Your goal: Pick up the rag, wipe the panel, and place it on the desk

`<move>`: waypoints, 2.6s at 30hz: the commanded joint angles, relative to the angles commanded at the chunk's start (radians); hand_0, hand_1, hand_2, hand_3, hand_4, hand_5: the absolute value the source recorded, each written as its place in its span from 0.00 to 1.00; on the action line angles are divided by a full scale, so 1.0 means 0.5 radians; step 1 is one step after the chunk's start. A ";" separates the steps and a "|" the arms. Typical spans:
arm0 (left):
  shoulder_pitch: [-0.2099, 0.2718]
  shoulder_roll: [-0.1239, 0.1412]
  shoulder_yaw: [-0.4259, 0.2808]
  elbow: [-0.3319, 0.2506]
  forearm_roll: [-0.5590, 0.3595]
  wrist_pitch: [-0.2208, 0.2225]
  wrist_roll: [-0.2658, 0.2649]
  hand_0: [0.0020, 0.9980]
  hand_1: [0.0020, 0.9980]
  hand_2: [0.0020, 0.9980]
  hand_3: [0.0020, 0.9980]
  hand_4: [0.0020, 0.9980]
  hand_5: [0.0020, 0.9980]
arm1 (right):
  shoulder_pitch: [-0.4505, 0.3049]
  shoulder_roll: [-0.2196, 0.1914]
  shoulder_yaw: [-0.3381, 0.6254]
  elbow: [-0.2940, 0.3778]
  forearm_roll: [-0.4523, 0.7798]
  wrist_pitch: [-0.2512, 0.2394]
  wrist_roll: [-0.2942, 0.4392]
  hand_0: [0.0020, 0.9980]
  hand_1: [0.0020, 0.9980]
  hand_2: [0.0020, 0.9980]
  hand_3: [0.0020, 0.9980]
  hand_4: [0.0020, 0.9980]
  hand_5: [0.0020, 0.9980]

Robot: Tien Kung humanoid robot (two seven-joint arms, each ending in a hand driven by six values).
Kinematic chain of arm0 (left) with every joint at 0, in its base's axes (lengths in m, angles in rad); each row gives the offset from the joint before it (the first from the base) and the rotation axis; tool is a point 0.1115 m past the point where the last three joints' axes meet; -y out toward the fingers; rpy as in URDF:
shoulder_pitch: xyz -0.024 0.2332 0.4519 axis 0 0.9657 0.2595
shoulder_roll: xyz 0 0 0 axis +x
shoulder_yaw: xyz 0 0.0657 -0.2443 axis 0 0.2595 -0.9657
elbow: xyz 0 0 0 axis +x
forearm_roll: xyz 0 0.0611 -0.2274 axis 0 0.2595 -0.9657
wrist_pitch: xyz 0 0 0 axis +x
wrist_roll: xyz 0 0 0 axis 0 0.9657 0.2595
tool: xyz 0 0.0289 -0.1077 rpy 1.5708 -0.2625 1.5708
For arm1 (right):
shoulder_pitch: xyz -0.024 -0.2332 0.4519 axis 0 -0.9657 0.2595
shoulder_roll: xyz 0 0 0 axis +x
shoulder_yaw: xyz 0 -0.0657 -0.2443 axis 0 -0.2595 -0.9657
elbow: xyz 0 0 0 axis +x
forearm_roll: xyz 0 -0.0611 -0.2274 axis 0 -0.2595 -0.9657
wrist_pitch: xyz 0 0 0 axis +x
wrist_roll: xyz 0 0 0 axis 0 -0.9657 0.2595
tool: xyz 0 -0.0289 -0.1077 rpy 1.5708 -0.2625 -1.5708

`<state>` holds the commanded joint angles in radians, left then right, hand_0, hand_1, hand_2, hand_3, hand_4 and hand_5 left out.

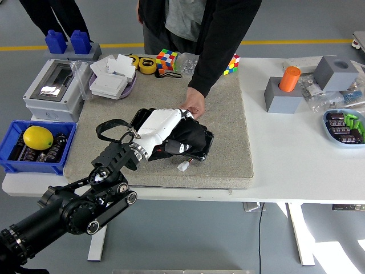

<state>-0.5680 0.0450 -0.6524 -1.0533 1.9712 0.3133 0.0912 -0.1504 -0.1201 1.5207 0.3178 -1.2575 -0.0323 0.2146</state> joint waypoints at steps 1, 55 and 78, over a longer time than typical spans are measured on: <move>-0.002 -0.004 0.014 -0.006 -0.005 0.001 -0.001 0.24 0.33 0.44 0.56 0.74 0.00 | 0.000 0.000 -0.001 0.000 0.001 0.000 0.000 0.59 0.60 0.54 0.53 0.91 0.36; 0.012 0.138 -0.623 0.282 0.116 0.002 -0.023 0.24 0.32 0.44 0.56 0.75 0.00 | 0.002 0.006 0.009 0.008 0.005 -0.001 0.002 0.59 0.60 0.54 0.53 0.91 0.36; 0.025 0.024 -0.075 0.044 -0.035 0.004 -0.002 0.23 0.32 0.44 0.56 0.75 0.00 | 0.000 0.004 0.008 0.009 0.000 0.000 0.003 0.59 0.60 0.54 0.53 0.91 0.36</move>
<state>-0.5552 0.0571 -0.6900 -1.0314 1.9539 0.3151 0.0900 -0.1506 -0.1182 1.5245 0.3224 -1.2574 -0.0320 0.2161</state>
